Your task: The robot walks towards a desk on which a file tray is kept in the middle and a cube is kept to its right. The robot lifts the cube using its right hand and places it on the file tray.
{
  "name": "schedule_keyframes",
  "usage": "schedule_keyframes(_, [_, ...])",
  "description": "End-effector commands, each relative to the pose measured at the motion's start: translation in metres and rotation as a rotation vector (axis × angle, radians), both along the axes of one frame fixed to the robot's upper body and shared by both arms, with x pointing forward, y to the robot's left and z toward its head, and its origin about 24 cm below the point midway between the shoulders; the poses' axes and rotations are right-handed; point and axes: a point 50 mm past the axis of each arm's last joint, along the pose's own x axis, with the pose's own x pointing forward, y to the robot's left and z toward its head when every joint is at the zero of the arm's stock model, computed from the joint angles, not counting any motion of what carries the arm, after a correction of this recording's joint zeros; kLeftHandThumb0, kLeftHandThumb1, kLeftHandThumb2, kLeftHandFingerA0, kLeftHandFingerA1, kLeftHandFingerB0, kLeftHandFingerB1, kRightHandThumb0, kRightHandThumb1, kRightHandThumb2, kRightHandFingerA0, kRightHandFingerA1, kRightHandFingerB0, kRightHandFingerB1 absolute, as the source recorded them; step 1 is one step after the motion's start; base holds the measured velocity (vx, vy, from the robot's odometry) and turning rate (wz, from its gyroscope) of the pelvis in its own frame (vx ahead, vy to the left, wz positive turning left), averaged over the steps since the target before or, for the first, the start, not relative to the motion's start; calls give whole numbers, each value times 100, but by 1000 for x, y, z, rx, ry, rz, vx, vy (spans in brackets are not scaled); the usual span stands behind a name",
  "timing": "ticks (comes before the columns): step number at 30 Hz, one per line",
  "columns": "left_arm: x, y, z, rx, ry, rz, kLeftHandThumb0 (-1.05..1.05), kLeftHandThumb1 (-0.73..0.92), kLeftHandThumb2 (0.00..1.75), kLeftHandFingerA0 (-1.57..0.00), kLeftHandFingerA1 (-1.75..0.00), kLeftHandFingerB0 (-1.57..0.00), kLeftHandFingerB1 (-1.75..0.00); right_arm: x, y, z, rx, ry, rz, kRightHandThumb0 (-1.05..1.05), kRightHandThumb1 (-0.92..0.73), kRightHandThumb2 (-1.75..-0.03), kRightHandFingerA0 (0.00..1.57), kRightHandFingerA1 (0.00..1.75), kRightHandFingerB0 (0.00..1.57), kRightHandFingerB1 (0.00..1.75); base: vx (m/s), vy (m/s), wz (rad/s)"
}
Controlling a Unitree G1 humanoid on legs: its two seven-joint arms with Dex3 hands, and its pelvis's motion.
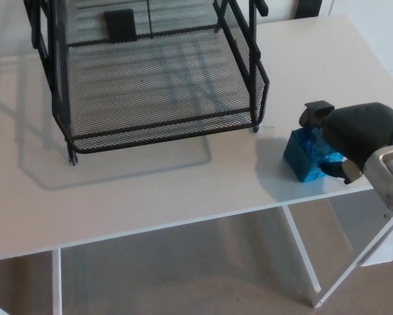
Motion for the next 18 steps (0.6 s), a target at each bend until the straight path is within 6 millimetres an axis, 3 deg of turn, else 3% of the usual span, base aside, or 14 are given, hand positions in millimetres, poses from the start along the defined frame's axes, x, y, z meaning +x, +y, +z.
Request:
schedule_keyframes(1, [5,5,7,48,-35,-59,-53,79,65,-53,-71,-41,-53,-27,-19,-45,-38,189,-1,-23,-80,-70,71,173,61,149,0,0,0])
schedule_keyframes(2, [5,5,9,45,-42,-70,-46,65,106,-55,-76,-35,-61,-24,-22,-39,-4,177,7,-22,-80,-68,71,174,60,151,0,0,0])
schedule_keyframes(5, [3,5,8,45,-38,-67,-46,65,106,-55,-76,-35,-61,-23,-23,-37,12,176,21,-22,-80,-69,71,174,60,151,0,0,0])
schedule_keyframes(7, [4,4,7,62,-28,-93,-49,65,107,-54,-76,-33,-61,-19,-24,-23,14,106,57,-22,-77,-70,74,171,63,144,0,0,0])
schedule_keyframes(8, [3,4,7,50,-36,-64,-49,83,64,-50,-77,-44,-56,-17,-26,-14,24,76,86,-23,-78,-66,75,173,63,146,0,0,0])
schedule_keyframes(9, [2,4,7,46,-40,-51,-49,83,64,-50,-77,-44,-56,-16,-27,-11,31,66,91,-23,-78,-66,75,173,63,146,0,0,0])
schedule_keyframes(10, [1,5,6,47,-34,-43,-43,64,106,-52,-72,-33,-59,-14,-28,-6,40,39,99,-24,-75,-67,77,175,65,149,0,0,0])
schedule_keyframes(11, [1,5,5,48,-26,-38,-43,64,106,-52,-72,-33,-59,-13,-30,3,49,-2,108,-24,-75,-67,77,175,65,149,0,0,0])
schedule_keyframes(12, [-1,4,3,47,-24,-24,-45,63,105,-53,-72,-34,-59,-10,-33,12,59,-36,112,-19,-70,-68,96,172,72,140,0,0,0])
schedule_keyframes(14, [0,4,3,47,-23,-22,-44,63,105,-52,-71,-33,-59,-6,-36,22,115,-92,100,-12,-65,-72,101,167,74,136,0,0,0])
schedule_keyframes(15, [0,4,3,47,-23,-22,-44,63,105,-52,-71,-33,-59,-6,-36,21,116,-91,101,-12,-65,-72,101,167,74,136,0,0,0])
schedule_keyframes(16, [0,3,4,57,-22,-61,-41,64,106,-55,-75,-34,-60,-1,-41,38,141,-135,85,-19,-69,-70,83,173,71,149,0,0,0])
schedule_keyframes(17, [1,3,3,57,-24,-58,-41,64,106,-55,-75,-34,-60,0,-42,42,146,-144,83,-19,-69,-70,83,173,71,149,0,0,0])
schedule_keyframes(18, [1,3,2,58,-14,-42,-51,81,65,-50,-68,-38,-52,2,-43,47,156,-164,79,-20,-69,-72,83,173,71,149,0,0,0])
